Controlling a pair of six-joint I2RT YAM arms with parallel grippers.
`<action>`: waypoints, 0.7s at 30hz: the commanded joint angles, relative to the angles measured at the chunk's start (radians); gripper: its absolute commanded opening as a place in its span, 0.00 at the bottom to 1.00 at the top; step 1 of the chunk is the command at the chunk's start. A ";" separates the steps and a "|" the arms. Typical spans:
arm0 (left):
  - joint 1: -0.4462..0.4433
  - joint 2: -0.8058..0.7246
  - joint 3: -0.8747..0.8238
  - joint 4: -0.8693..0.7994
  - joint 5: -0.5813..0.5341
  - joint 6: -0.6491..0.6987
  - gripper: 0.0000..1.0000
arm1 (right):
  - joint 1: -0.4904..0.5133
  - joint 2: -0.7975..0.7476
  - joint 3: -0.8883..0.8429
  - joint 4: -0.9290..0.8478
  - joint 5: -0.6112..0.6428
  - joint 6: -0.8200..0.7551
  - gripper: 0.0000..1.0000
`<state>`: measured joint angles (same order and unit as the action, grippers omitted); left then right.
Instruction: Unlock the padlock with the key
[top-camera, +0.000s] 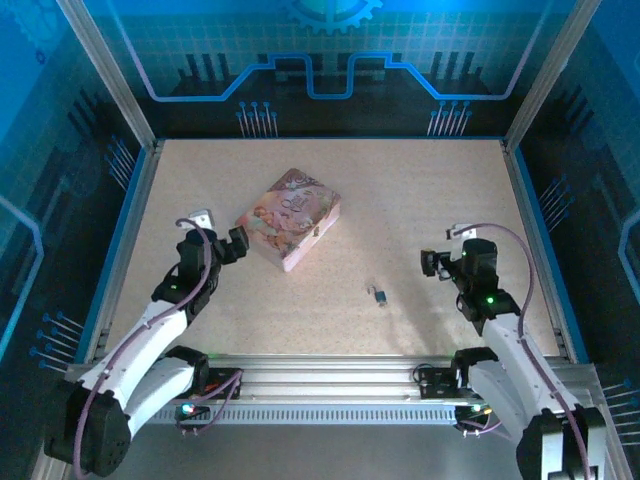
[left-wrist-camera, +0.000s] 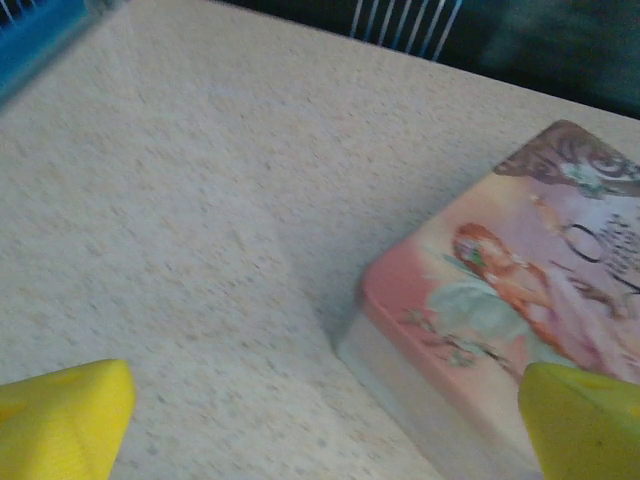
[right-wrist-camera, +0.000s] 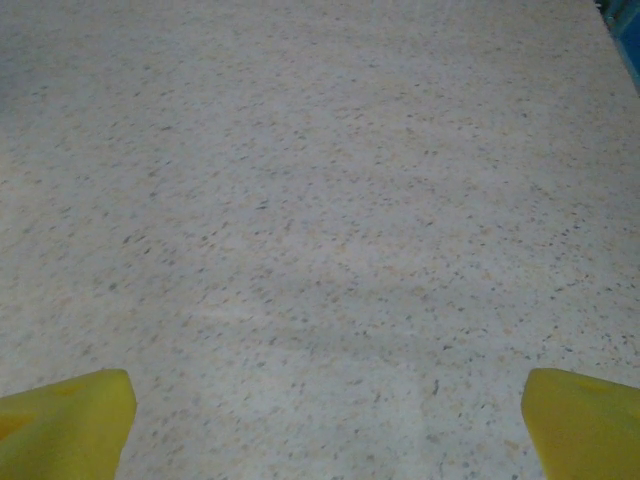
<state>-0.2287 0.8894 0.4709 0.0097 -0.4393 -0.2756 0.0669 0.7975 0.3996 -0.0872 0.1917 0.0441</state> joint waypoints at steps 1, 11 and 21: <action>0.030 0.010 -0.043 0.180 -0.110 0.177 0.99 | -0.047 0.041 -0.025 0.183 -0.042 0.001 1.00; 0.117 0.214 -0.192 0.635 0.021 0.198 0.99 | -0.107 0.240 -0.086 0.499 -0.125 0.002 1.00; 0.174 0.549 -0.226 1.073 0.135 0.252 0.99 | -0.114 0.566 -0.035 0.843 -0.270 0.022 1.00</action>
<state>-0.0731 1.3697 0.2657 0.8688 -0.3565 -0.0498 -0.0296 1.2980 0.3256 0.5964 0.0017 0.0513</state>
